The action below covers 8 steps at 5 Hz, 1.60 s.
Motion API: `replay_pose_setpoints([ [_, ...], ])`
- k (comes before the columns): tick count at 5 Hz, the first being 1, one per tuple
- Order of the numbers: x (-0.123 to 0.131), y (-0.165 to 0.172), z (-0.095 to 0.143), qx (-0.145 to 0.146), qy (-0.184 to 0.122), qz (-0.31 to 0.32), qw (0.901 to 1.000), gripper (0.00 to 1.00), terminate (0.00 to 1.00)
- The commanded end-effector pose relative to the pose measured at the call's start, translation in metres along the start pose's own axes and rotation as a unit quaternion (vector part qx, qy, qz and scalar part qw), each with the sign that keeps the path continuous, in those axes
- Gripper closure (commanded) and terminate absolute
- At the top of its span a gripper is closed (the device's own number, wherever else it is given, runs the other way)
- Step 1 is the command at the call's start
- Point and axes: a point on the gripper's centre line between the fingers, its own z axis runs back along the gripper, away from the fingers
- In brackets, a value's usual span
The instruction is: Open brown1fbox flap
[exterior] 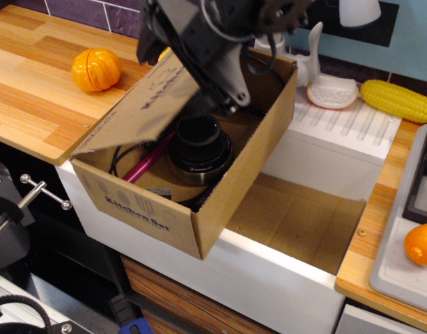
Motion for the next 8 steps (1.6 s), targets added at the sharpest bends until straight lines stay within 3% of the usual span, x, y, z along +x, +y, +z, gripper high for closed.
replay_pose_setpoints([
  [1, 0.001, 0.056, 0.007, 0.045, -0.033, -0.005, 0.9985, 0.0, 0.0],
  [3, -0.015, 0.084, -0.014, 0.08, -0.073, -0.029, 0.9937, 0.0, 0.0],
  [5, -0.031, 0.111, -0.047, 0.108, -0.141, -0.058, 0.9824, 0.0, 0.0],
  [7, -0.042, 0.121, -0.082, 0.083, -0.204, -0.05, 0.9742, 0.0, 0.0],
  [8, -0.045, 0.128, -0.088, 0.025, -0.206, -0.027, 0.9779, 0.0, 0.0],
])
